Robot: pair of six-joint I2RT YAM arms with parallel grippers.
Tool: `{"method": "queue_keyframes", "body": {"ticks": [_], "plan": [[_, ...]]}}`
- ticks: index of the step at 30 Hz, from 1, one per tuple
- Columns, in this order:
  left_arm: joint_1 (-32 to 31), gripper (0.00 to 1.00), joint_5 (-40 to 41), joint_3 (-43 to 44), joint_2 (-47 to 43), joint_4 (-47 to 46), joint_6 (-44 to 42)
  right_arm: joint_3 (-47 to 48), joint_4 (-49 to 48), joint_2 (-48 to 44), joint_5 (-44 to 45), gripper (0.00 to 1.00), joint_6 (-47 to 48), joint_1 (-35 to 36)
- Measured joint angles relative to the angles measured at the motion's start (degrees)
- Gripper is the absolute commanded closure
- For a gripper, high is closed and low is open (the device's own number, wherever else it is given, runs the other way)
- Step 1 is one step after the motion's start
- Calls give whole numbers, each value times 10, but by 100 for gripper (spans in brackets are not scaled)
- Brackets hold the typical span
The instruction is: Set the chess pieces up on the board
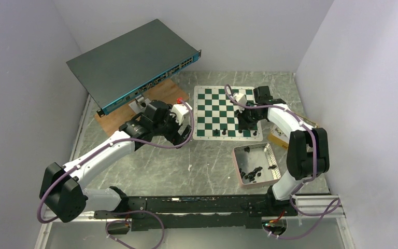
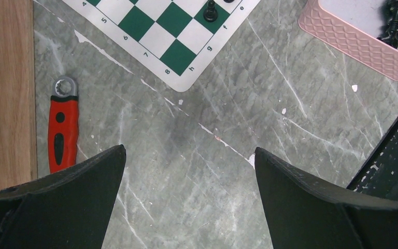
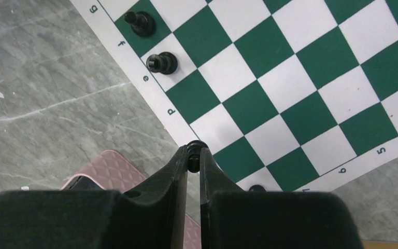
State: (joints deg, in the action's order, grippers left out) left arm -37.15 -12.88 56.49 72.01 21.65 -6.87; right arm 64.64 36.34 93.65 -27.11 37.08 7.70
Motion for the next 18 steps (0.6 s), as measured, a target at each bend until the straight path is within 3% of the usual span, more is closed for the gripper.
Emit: {"method": "queue_keyframes", "body": {"ticks": [18], "plan": [[0, 0, -8, 0, 0, 0, 0, 21, -13, 21, -5, 100, -29, 4]]}}
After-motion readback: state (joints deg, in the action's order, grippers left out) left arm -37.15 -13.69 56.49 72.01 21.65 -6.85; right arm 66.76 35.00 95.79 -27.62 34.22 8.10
